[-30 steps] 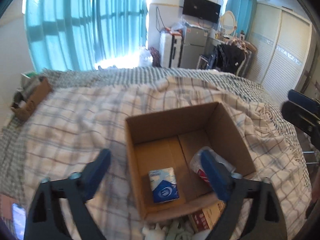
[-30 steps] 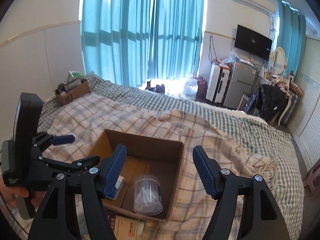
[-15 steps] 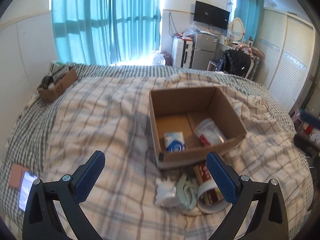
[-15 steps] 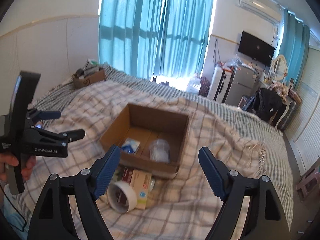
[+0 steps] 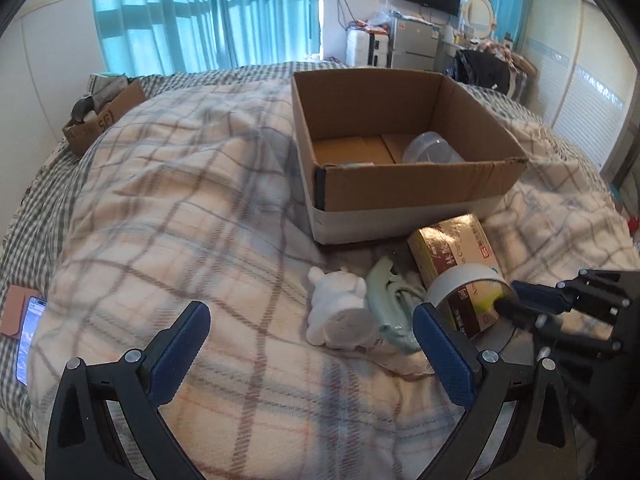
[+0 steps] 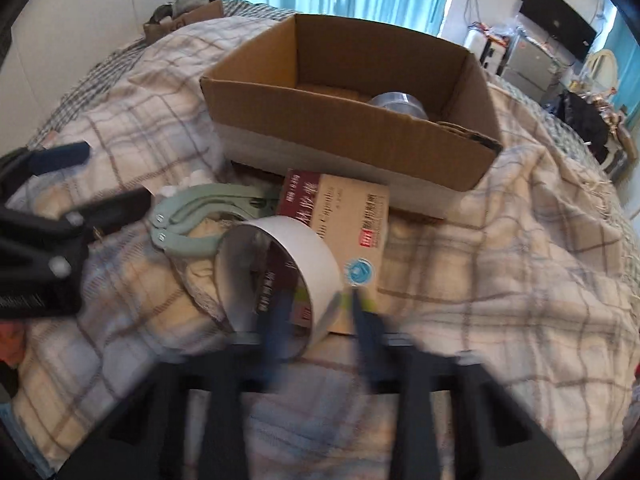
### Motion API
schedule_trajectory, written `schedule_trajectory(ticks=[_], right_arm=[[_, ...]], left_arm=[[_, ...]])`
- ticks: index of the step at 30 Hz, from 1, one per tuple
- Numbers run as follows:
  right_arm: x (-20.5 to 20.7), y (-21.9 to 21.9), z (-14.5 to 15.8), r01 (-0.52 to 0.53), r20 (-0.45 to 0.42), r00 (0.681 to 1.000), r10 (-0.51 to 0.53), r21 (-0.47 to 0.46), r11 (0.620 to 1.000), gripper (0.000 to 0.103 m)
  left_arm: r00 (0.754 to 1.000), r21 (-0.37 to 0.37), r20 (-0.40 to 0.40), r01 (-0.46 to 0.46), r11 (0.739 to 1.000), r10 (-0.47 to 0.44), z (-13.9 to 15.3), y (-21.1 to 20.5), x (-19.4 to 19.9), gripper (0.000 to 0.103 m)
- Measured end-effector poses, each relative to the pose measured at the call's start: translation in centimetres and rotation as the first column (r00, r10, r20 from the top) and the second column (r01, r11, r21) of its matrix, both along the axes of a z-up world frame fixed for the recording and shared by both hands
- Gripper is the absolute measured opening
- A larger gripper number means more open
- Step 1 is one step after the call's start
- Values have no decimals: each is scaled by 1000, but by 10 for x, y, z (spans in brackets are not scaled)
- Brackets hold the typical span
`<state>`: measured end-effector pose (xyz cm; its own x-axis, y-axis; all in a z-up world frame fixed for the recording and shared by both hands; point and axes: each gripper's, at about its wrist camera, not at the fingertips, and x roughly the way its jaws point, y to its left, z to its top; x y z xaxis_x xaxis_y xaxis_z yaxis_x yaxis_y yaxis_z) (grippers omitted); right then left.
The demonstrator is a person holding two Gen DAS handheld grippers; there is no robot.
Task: Organize objects
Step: 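Grasp the white tape roll by its rim with the right gripper, then grasp the mint-green plastic clip with the left gripper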
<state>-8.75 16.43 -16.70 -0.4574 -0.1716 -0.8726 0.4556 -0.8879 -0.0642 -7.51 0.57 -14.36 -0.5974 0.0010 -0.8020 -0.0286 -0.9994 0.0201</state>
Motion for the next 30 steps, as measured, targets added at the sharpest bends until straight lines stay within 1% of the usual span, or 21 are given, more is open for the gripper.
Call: schedule_trajectory(ticks=[1, 3, 5, 8, 10, 12, 14, 16, 18, 20, 21, 23, 24, 25, 28, 30], right_arm=[[0, 1, 3, 7, -13, 1000, -6, 8, 1000, 10], [3, 5, 17, 6, -48, 999, -7, -10, 1000, 4], [5, 13, 33, 5, -83, 997, -7, -34, 999, 4], [5, 25, 53, 31, -146, 989, -33, -18, 999, 4], [3, 34, 62, 47, -161, 986, -52, -32, 998, 4], [0, 41, 68, 74, -172, 982, -79, -39, 997, 4], [0, 51, 68, 95, -175, 979, -101, -40, 995, 4], [-2, 59, 65, 110, -169, 979, -116, -41, 993, 4], [-3, 69, 58, 132, -163, 977, -138, -48, 990, 4], [-4, 74, 52, 143, -153, 976, -152, -72, 987, 4], [-4, 77, 50, 143, -148, 977, -155, -86, 986, 4], [-5, 80, 47, 143, -145, 977, -157, -104, 984, 4], [-5, 81, 45, 135, -138, 979, -151, -117, 984, 4], [-5, 81, 43, 132, -134, 980, -148, -123, 984, 4], [-6, 83, 38, 129, -125, 981, -146, -138, 982, 4], [-5, 86, 37, 129, -124, 981, -149, -152, 980, 4]], left_arm=[[1000, -1, 1, 3, 1000, -3, -1, 0, 0, 103], [1000, -4, 7, 22, 1000, -22, -1, 5, 0, 103], [999, -3, 11, 37, 999, -37, -3, 9, 0, 103], [997, 14, 24, 75, 997, -75, -6, 22, -1, 103], [995, 16, 23, 99, 995, -100, -6, 31, -3, 103], [991, 0, 14, 133, 991, -133, -5, 43, -6, 103], [987, -6, -3, 159, 987, -159, -2, 51, -7, 103], [981, 7, -4, 194, 981, -194, -2, 56, -5, 102], [975, -7, 12, 224, 975, -224, -7, 63, -4, 96], [969, -28, 58, 242, 970, -241, -18, 69, -5, 85], [965, -30, 87, 249, 968, -246, -24, 72, -8, 84], [963, -45, 103, 253, 966, -248, -27, 77, -15, 83], [964, -57, 98, 255, 965, -249, -26, 80, -19, 82], [964, -67, 93, 257, 964, -250, -26, 83, -21, 78], [958, -113, 102, 279, 954, -269, -35, 96, -33, 76], [954, -136, 105, 294, 946, -281, -38, 103, -34, 70]])
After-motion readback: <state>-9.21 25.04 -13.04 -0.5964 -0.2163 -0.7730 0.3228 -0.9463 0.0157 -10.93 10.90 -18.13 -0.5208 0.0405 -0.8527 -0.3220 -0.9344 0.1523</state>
